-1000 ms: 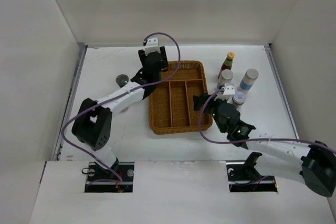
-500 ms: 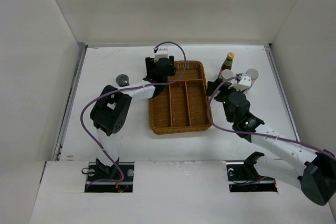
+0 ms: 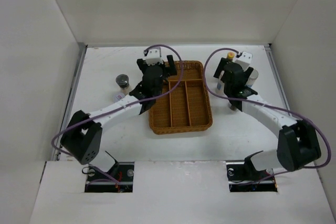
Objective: Organize the condiment bottles
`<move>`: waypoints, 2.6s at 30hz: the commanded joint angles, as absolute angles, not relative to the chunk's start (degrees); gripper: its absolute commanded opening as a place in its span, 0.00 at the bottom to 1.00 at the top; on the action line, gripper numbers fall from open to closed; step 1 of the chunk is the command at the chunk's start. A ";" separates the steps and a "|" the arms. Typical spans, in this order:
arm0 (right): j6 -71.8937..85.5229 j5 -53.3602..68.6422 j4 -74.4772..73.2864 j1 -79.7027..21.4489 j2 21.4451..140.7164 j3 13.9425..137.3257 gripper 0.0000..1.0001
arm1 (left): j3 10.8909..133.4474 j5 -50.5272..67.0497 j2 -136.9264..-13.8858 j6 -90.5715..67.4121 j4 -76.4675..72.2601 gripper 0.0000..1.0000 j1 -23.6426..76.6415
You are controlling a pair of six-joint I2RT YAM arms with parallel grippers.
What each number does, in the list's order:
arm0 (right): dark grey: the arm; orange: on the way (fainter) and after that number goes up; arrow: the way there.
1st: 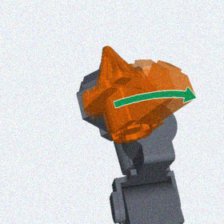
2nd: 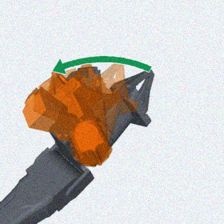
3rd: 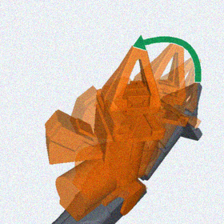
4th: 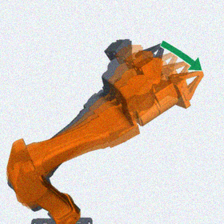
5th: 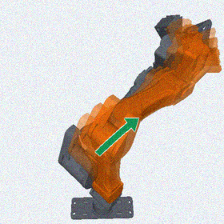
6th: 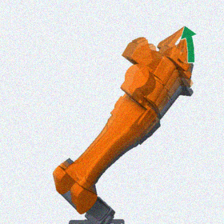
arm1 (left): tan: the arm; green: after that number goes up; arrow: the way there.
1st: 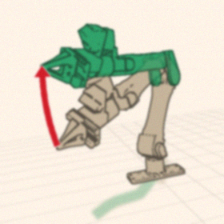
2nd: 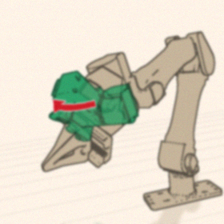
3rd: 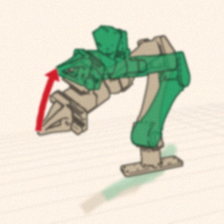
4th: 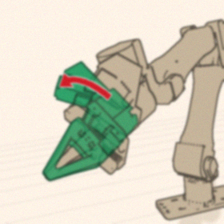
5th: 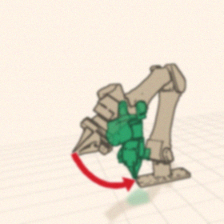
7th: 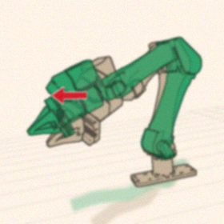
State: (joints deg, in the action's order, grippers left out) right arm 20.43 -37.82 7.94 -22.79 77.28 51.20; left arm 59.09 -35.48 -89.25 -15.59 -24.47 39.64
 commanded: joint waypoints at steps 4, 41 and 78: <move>18.90 -37.00 5.01 -19.47 83.13 55.81 1.00 | 50.11 -35.07 -82.36 -21.61 -28.56 1.00 39.33; 11.24 -31.47 19.60 -39.94 110.91 87.19 0.52 | 20.92 -32.43 -69.52 -30.41 -48.08 1.00 36.25; 8.97 -31.37 16.76 -14.10 102.48 72.60 0.57 | 22.24 -29.79 -73.56 -31.90 -48.95 1.00 35.90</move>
State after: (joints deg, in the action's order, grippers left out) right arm 10.72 -31.42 9.32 -14.52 103.28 71.09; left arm 21.41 -30.52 -73.60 -31.20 -44.88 36.36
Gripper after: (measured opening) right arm 0.614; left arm 0.996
